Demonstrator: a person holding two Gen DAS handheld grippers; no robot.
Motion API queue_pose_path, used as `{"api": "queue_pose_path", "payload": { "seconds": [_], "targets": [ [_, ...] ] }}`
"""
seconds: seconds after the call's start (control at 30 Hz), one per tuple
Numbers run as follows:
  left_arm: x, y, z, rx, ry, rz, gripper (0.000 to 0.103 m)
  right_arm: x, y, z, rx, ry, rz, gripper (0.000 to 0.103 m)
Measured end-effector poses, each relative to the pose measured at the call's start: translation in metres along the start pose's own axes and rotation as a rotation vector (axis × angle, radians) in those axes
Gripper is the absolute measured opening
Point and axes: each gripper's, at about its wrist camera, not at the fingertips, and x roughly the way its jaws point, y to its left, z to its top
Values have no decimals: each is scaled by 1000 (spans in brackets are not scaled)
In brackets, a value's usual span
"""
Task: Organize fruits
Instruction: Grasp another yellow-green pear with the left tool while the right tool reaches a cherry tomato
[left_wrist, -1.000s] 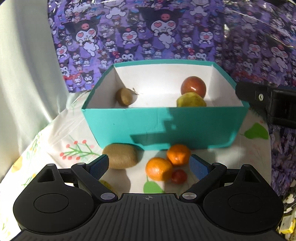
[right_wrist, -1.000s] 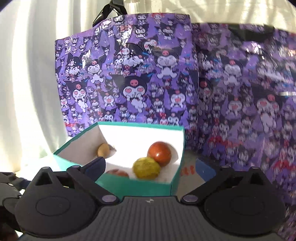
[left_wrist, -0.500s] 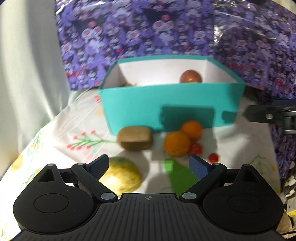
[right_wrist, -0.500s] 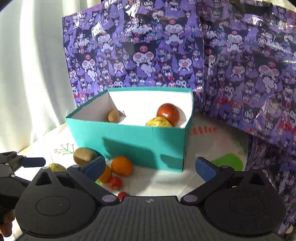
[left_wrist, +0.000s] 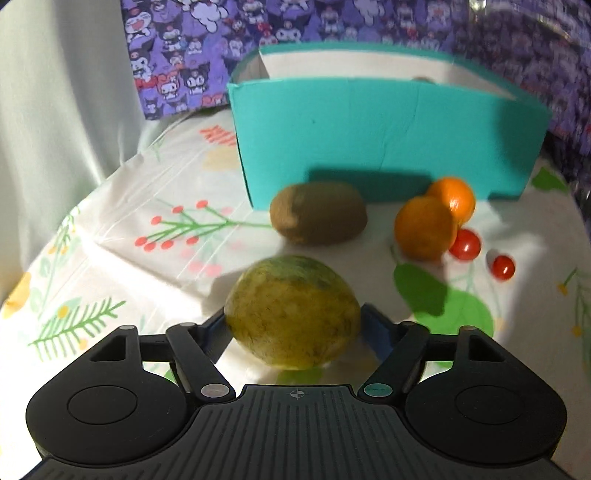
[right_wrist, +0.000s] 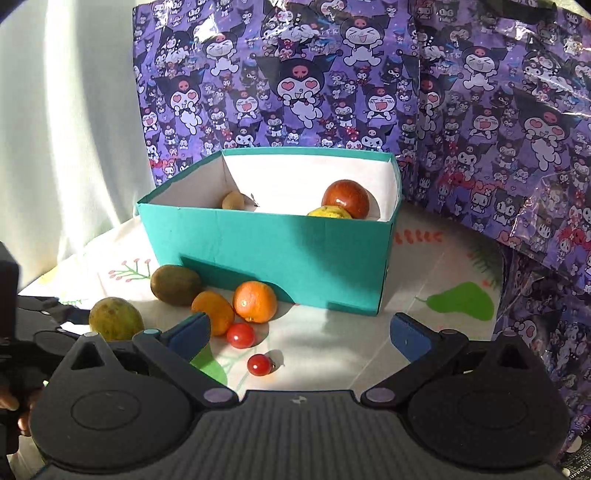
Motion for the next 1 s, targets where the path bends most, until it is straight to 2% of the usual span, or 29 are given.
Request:
{"api": "queue_pose_path", "payload": {
  "seconds": [0.13,0.3,0.37,0.4,0.47,0.6,0.67,0.83,1.0],
  "targets": [
    [1,-3,2,1,4,-3,74,4,6,-3,-23,8,-17,102],
    [-26,-13,5,-13,-47,-34,74,16,15,-9,-69,28,-25,93],
    [-38,-17,8,-25,-68,-43,74,25,19,-13,-84,49,-15,81],
    [-43,-18,11,-31,-72,-46,74,29,21,-15,-88,60,-7,78],
    [-51,-21,14,-39,-81,-53,74,38,27,-19,-96,83,13,61],
    [-59,-25,14,-47,-95,-64,74,56,31,-26,-103,118,27,50],
    [-61,-26,14,-46,-96,-68,74,64,30,-29,-92,145,33,40],
    [-60,-29,15,-48,-93,-74,74,71,29,-31,-81,160,45,36],
    [-57,-31,15,-47,-79,-71,74,71,32,-30,-112,154,56,25]
  ]
}}
